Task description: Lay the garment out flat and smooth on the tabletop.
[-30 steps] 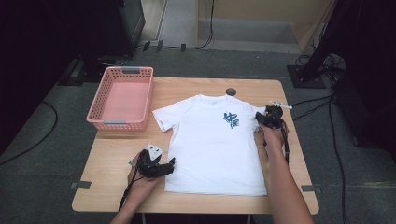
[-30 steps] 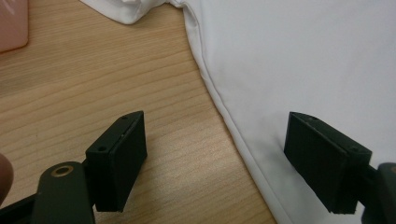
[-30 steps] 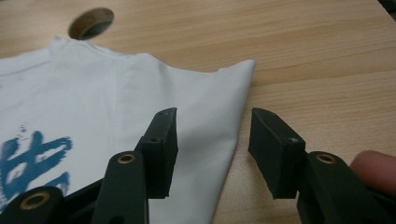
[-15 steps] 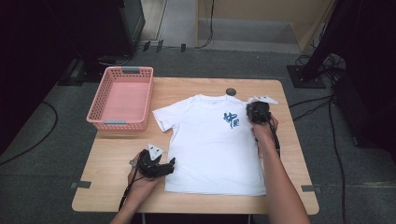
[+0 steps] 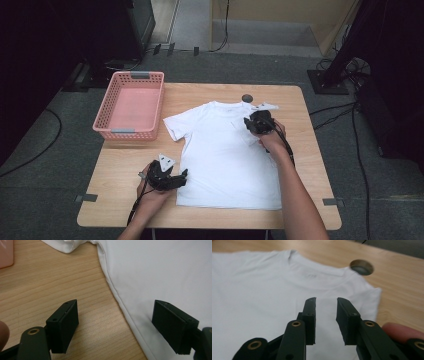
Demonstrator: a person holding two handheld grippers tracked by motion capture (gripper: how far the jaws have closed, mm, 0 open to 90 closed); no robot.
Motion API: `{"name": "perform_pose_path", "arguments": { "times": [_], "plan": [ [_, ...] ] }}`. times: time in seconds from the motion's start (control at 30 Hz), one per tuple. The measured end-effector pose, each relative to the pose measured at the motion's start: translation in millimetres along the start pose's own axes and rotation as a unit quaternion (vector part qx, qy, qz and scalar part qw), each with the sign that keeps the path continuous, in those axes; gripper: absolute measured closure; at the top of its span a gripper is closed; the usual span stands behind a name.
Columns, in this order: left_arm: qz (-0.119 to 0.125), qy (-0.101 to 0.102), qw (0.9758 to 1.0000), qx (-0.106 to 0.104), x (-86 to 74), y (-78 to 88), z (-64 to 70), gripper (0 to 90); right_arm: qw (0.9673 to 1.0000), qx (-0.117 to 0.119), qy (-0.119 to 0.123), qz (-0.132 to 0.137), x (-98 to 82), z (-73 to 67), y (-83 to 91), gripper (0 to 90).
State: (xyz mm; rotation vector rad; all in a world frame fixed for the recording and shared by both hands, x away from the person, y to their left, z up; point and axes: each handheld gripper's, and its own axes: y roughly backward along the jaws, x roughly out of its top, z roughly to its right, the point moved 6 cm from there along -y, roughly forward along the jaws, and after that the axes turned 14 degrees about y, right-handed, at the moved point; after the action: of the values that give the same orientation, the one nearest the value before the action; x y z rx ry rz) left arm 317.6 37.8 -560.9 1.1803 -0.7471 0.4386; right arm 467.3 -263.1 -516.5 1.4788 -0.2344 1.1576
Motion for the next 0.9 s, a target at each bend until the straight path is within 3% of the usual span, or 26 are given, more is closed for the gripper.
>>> {"name": "perform_pose_path", "arguments": {
  "times": [0.07, 0.2, 0.3, 0.37, 0.5, 0.63, 0.73, 0.8, 0.9],
  "plan": [
    [0.001, 0.0, 1.0, 0.0, 0.0, -0.1, 0.0, 21.7, 0.9997, 0.014, 0.015, -0.01, -1.9, -11.9, -4.2, 73.9],
    [0.001, -0.001, 1.0, 0.0, 0.1, -0.1, -0.1, 21.7, 0.9986, 0.013, 0.032, -0.039, -10.0, -26.7, -16.6, 74.8],
    [0.0, -0.001, 1.0, 0.0, 0.1, 0.0, -0.2, 21.7, 0.9972, -0.008, 0.044, -0.06, -17.1, -31.6, -24.8, 72.3],
    [0.0, -0.001, 1.0, 0.0, 0.1, 0.0, -0.1, 21.7, 0.9976, -0.014, 0.04, -0.055, -18.7, -33.0, -26.2, 72.4],
    [0.0, -0.001, 1.0, 0.0, 0.0, 0.0, -0.2, 21.7, 0.9968, -0.033, 0.044, -0.058, -20.3, -29.6, -25.2, 87.5],
    [0.0, -0.001, 1.0, 0.0, 0.0, 0.0, -0.1, 21.7, 0.9984, -0.031, -0.012, -0.045, -20.0, -12.1, -17.4, 89.1],
    [0.0, 0.0, 1.0, 0.0, 0.0, 0.0, 0.0, 21.7, 0.9956, -0.041, -0.079, -0.03, -23.7, 12.2, -7.2, 89.1],
    [0.0, 0.0, 1.0, 0.0, 0.0, 0.0, 0.1, 21.7, 0.9899, -0.06, -0.125, -0.027, -31.1, 32.0, 0.5, 89.0],
    [0.0, -0.001, 1.0, 0.0, 0.1, 0.0, -0.1, 21.7, 0.9735, -0.116, -0.192, -0.041, -50.5, 63.8, 10.2, 88.7]
  ]
}}
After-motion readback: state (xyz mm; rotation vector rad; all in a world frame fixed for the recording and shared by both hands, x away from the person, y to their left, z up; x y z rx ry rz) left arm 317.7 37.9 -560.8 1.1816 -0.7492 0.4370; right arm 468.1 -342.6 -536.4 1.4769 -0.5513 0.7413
